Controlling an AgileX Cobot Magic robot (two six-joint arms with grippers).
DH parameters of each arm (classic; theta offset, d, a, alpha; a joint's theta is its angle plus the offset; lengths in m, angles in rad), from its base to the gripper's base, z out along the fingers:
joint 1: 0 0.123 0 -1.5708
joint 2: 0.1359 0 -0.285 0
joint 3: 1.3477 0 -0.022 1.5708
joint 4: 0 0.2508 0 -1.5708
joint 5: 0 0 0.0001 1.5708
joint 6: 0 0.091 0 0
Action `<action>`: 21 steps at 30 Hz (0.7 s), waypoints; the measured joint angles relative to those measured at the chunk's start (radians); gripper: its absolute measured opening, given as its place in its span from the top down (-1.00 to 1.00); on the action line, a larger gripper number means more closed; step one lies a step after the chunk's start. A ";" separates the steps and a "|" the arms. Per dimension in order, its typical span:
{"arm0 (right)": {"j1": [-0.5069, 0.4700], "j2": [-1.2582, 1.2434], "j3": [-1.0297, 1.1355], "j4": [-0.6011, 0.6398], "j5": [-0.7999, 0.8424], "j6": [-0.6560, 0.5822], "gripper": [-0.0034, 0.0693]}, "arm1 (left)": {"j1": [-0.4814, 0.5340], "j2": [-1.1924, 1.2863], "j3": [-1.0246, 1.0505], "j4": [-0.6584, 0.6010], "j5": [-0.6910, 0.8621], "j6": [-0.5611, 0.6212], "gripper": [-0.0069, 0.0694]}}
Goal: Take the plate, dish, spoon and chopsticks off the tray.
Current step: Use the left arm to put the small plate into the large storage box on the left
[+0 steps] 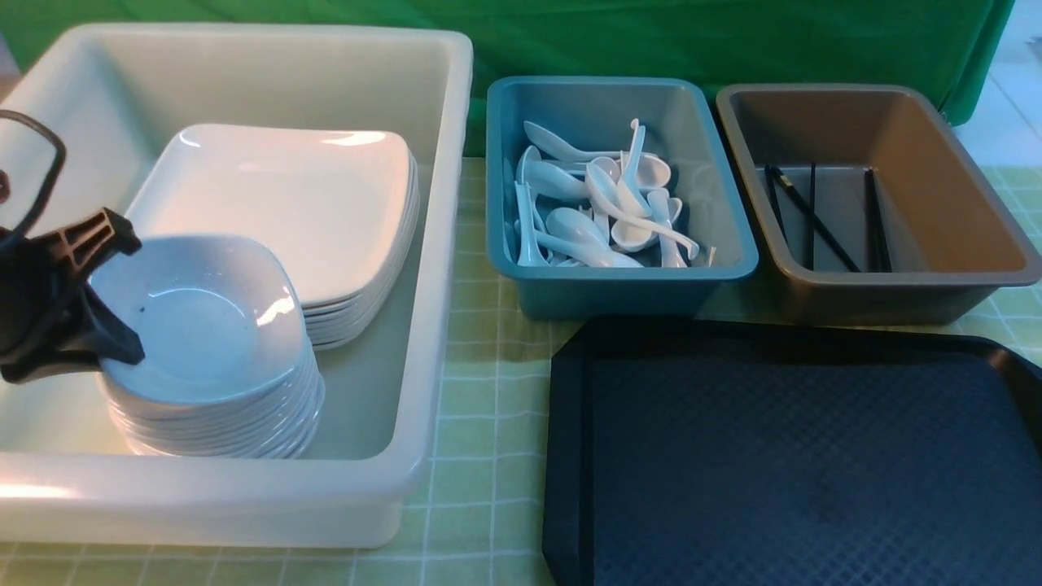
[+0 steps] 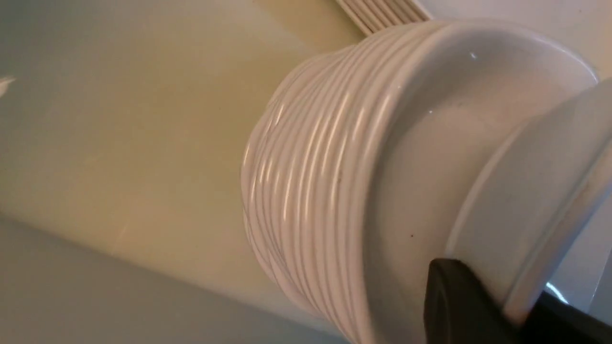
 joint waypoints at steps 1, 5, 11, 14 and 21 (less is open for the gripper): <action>0.000 0.000 0.000 0.000 0.001 0.000 0.26 | 0.000 0.000 0.000 -0.001 -0.006 -0.001 0.80; 0.000 0.000 0.000 0.000 0.009 0.000 0.26 | 0.000 0.000 0.001 0.004 -0.013 0.000 0.73; 0.000 0.000 0.000 0.000 0.020 0.000 0.26 | 0.000 0.000 0.001 0.039 -0.011 0.000 0.42; 0.000 0.000 0.000 0.000 0.020 0.000 0.25 | 0.000 0.000 0.001 0.056 -0.002 0.000 0.20; 0.000 0.004 0.000 0.000 0.029 -0.002 0.37 | 0.000 0.000 -0.034 0.111 0.047 0.012 -0.25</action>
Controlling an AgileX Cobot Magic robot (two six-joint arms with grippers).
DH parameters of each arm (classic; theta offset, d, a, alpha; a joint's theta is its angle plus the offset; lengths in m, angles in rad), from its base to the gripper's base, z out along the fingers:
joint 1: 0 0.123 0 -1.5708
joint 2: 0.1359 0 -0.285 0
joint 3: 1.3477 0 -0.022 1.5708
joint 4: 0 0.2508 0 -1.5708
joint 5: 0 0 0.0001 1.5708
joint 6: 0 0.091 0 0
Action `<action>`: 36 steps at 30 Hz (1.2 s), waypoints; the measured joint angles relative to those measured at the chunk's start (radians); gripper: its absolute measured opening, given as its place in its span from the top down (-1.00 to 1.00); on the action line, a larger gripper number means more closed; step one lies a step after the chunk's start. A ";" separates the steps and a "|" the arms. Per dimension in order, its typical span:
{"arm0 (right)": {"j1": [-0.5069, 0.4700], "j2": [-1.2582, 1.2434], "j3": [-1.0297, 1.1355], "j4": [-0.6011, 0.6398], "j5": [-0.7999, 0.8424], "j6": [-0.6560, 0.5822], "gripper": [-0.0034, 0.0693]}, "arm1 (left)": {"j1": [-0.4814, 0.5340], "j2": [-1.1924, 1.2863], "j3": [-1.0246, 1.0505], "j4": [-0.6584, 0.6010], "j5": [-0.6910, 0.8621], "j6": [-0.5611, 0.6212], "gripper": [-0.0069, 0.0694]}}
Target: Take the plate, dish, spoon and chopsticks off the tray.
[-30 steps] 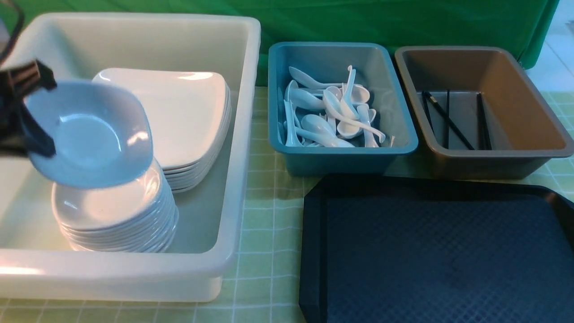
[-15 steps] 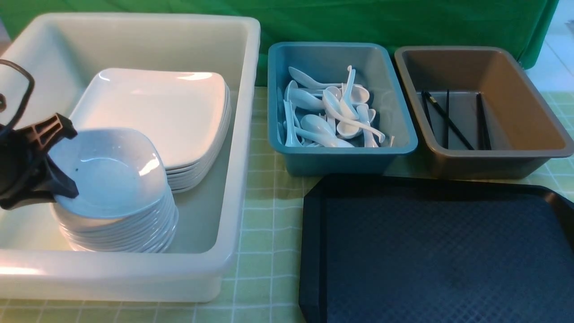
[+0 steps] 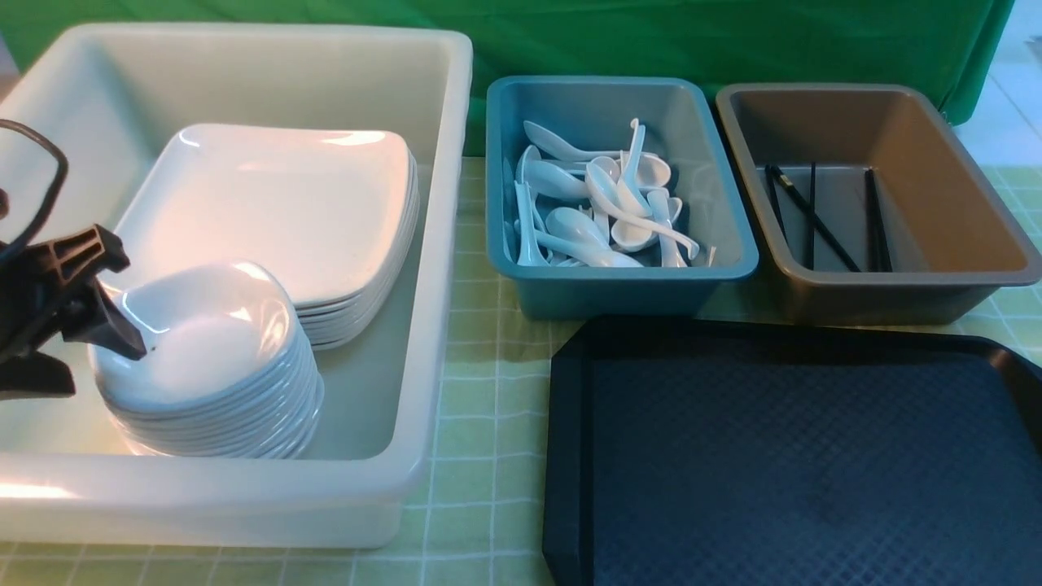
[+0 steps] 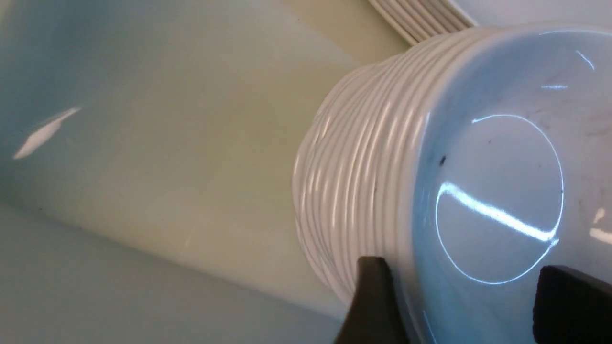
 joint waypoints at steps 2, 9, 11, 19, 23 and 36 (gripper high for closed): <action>0.000 0.013 0.000 0.000 0.000 -0.006 0.51 | 0.000 -0.001 -0.033 0.019 0.033 0.013 -0.29; 0.024 0.208 0.000 0.107 0.033 -0.123 0.90 | 0.001 -0.006 -0.198 0.081 0.177 0.079 -0.05; 0.051 0.257 0.000 0.126 0.026 -0.155 0.91 | 0.001 -0.007 -0.221 0.082 0.196 0.096 0.17; 0.144 0.359 0.147 0.131 -0.274 -0.232 0.91 | 0.001 -0.008 -0.231 0.017 0.223 0.188 0.82; 0.150 0.364 0.294 0.132 -0.467 -0.167 0.91 | 0.001 -0.008 -0.231 -0.025 0.222 0.223 0.84; 0.150 0.365 0.415 0.132 -0.506 -0.131 0.79 | 0.001 -0.008 -0.231 -0.032 0.222 0.260 0.84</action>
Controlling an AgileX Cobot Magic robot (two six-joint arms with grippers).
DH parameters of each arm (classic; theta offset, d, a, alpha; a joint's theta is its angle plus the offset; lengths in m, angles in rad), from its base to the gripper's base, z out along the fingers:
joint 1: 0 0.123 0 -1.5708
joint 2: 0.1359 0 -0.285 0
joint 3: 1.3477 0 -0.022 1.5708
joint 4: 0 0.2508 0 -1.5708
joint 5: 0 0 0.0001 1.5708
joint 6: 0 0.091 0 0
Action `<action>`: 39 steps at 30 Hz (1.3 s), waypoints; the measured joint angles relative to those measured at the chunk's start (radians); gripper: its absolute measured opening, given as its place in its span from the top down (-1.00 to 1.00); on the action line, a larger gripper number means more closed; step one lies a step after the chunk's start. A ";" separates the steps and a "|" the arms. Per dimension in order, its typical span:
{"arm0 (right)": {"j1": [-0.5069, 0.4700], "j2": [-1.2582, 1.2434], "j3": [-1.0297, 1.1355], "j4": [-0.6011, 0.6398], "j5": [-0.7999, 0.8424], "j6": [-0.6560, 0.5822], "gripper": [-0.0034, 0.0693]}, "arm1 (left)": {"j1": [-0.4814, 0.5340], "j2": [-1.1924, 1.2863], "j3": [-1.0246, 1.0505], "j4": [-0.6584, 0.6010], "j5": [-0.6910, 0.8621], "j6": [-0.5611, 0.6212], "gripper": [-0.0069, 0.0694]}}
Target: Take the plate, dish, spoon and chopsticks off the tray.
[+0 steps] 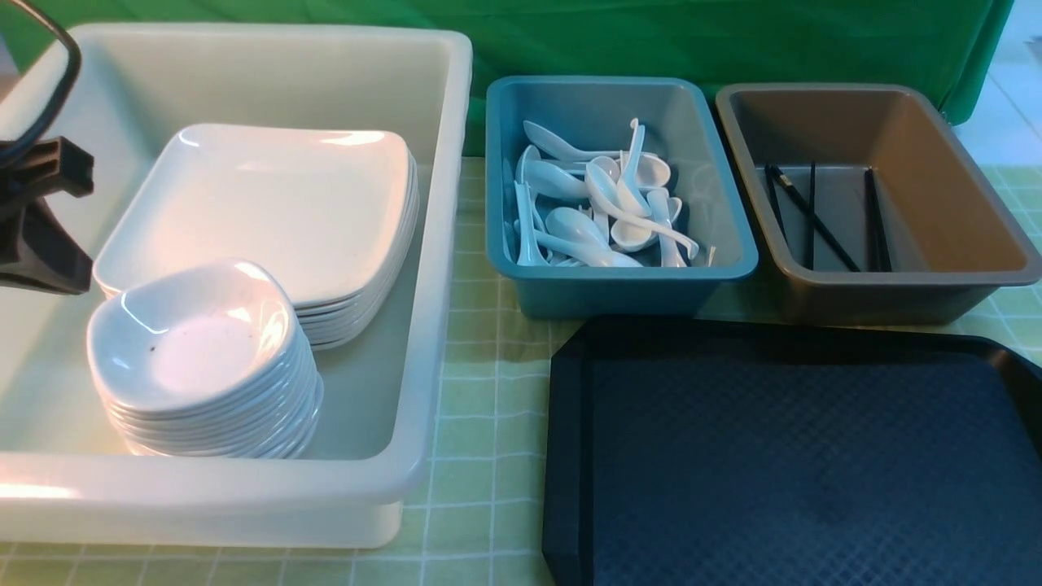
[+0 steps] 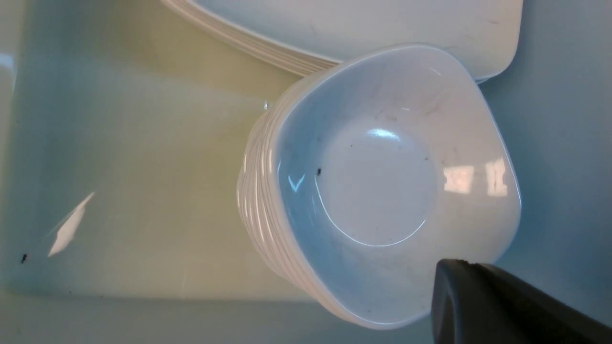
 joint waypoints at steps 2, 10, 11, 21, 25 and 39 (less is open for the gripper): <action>0.000 0.000 0.004 0.000 0.001 0.001 0.76 | 0.000 0.000 0.000 0.000 -0.001 0.002 0.84; 0.000 0.000 0.004 0.000 0.000 0.001 0.69 | 0.000 0.000 0.000 -0.001 -0.034 0.006 0.84; 0.000 0.000 0.004 0.000 0.000 0.001 0.67 | 0.000 0.000 0.000 -0.001 -0.034 0.006 0.84; 0.000 -0.015 0.008 0.000 0.000 0.001 0.61 | 0.000 0.000 0.000 -0.002 0.002 0.006 0.84; -0.001 -0.090 0.040 0.000 -0.005 0.001 0.59 | 0.000 0.000 0.000 -0.002 -0.012 0.006 0.84; -0.257 -0.471 0.369 -0.004 -0.016 0.001 0.50 | 0.000 0.000 0.013 -0.006 -0.030 0.006 0.84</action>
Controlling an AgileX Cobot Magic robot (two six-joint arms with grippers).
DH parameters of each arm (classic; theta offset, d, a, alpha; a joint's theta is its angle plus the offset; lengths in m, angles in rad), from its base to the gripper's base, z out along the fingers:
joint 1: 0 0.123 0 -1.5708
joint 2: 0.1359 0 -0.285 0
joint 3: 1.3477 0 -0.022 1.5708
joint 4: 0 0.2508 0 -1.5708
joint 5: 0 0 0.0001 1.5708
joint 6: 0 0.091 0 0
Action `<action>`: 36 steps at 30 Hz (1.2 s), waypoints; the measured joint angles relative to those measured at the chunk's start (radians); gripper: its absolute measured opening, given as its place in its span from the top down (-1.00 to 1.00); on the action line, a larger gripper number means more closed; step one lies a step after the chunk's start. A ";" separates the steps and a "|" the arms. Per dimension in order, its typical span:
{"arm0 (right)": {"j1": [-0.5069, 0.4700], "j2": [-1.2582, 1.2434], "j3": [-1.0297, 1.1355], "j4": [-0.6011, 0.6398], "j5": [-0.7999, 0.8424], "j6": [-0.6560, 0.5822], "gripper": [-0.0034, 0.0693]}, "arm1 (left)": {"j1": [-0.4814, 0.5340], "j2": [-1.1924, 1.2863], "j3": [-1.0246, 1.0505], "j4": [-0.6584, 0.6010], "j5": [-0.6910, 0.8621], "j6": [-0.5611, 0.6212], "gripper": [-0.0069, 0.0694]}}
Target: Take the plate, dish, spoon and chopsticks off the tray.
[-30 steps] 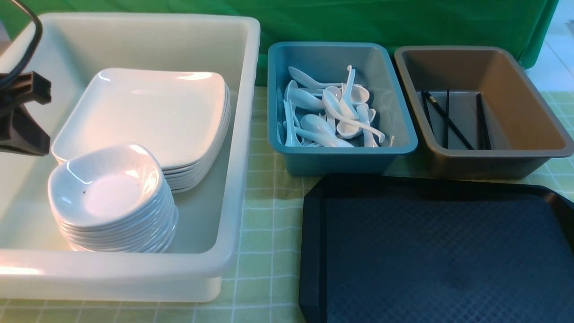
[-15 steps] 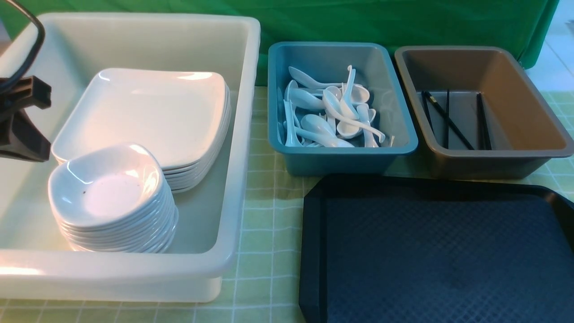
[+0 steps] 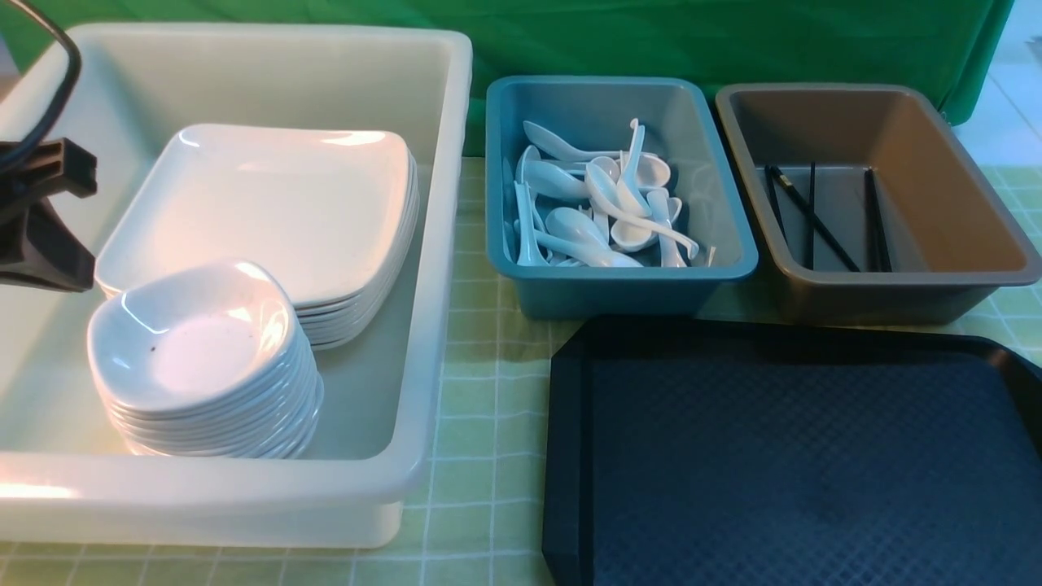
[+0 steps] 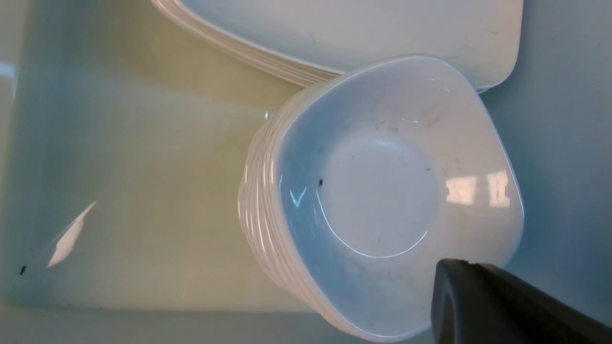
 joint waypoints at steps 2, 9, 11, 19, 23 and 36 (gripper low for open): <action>-0.010 -0.015 0.019 -0.001 0.005 0.000 0.49 | 0.000 0.000 0.000 0.000 0.000 0.000 0.84; -0.015 -0.080 0.037 -0.001 0.019 0.000 0.45 | 0.000 0.000 0.001 0.000 0.018 0.001 0.84; -0.015 -0.084 0.037 -0.001 0.019 0.000 0.44 | 0.000 -0.001 0.001 0.000 0.055 0.001 0.84; -0.015 -0.084 0.037 -0.001 0.017 0.000 0.41 | 0.000 -0.083 0.001 0.003 0.098 0.004 0.84; -0.015 -0.084 0.037 -0.001 0.017 0.000 0.38 | 0.000 -0.217 0.001 0.011 0.101 0.023 0.84; -0.015 -0.084 0.037 -0.001 0.017 0.000 0.34 | 0.000 -0.786 0.181 -0.020 -0.018 0.034 0.84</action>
